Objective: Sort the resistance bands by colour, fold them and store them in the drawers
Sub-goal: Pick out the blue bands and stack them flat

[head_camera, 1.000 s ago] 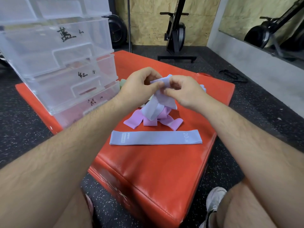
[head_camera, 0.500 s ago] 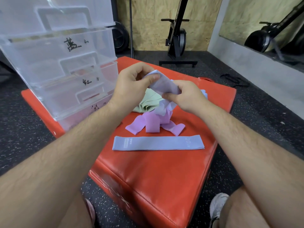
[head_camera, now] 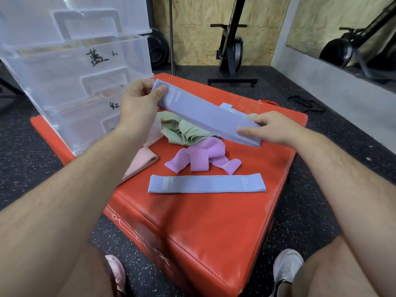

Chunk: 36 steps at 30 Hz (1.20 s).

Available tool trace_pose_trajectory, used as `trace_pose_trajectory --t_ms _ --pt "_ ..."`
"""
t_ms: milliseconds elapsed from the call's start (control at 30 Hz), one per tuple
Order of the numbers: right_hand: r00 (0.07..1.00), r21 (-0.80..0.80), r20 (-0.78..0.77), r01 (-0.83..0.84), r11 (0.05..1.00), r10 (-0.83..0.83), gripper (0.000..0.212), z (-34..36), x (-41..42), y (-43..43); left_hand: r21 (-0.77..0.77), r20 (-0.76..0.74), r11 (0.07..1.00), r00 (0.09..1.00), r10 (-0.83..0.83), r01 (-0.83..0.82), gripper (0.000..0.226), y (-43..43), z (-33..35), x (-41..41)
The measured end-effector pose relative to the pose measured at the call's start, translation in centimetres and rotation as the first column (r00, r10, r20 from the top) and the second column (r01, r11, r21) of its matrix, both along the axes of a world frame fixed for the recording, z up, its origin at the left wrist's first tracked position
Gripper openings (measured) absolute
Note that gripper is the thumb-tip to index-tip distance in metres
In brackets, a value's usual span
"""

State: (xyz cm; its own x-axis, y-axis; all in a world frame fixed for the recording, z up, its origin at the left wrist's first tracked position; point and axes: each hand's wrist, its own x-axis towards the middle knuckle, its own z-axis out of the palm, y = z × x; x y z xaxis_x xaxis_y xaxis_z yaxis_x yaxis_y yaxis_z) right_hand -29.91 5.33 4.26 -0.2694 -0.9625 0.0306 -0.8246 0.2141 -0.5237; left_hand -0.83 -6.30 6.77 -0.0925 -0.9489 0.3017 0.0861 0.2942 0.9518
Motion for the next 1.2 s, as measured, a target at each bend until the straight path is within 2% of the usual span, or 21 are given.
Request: trace_pose_trajectory --t_ms 67,167,233,267,367,500,600,733,900,1033,1200 --pt "0.996 -0.055 0.072 0.055 0.997 -0.051 0.051 0.2 -0.4 0.8 0.027 0.007 1.000 1.000 -0.003 0.003 0.003 -0.5 -0.2 0.7" --pt "0.940 -0.124 0.342 0.063 0.990 -0.017 0.025 0.5 -0.6 1.6 0.056 0.128 0.998 0.992 0.016 -0.023 0.011 -0.9 -1.2 1.5" --pt "0.925 -0.135 0.380 0.066 0.989 -0.010 0.006 0.5 -0.5 2.3 0.091 0.200 0.995 0.979 0.022 -0.041 0.011 -1.1 -2.1 2.0" --pt "0.926 -0.146 0.378 0.078 0.986 -0.018 0.005 0.5 -0.5 2.6 0.106 0.233 0.993 0.972 0.022 -0.048 0.012 -1.1 -2.5 2.3" --pt "0.925 -0.172 0.379 0.099 0.980 -0.027 0.023 0.0 -0.9 3.5 0.135 0.310 0.990 0.951 0.000 -0.044 0.020 -0.9 -3.6 3.3" --pt "0.906 -0.122 0.422 0.082 0.989 -0.023 0.032 -0.8 -1.2 4.6 0.210 0.350 0.978 0.933 -0.080 0.005 0.024 0.4 -5.0 4.4" --pt "0.926 -0.066 0.376 0.068 0.995 -0.038 0.030 -2.0 -0.6 5.3 0.250 0.404 0.968 0.906 -0.127 0.024 0.022 1.5 -6.5 5.2" --pt "0.963 0.016 0.258 0.073 0.997 -0.075 0.017 -3.9 0.4 6.2 0.303 0.466 0.952 0.867 -0.178 0.032 0.019 2.8 -8.6 6.2" --pt "0.995 0.103 0.085 0.036 0.994 -0.045 0.012 -5.8 1.1 6.8 0.262 0.565 0.964 0.804 -0.183 0.035 0.022 4.0 -10.8 7.3" --pt "1.000 0.161 0.007 0.001 0.987 -0.002 0.011 -7.0 2.0 6.9 0.260 0.639 0.965 0.745 -0.194 0.029 0.021 4.1 -12.4 7.9" --pt "0.995 0.192 -0.094 -0.001 0.981 0.019 0.010 -7.6 2.1 6.8 0.184 0.717 0.983 0.683 -0.140 0.008 0.020 4.4 -13.1 7.6"
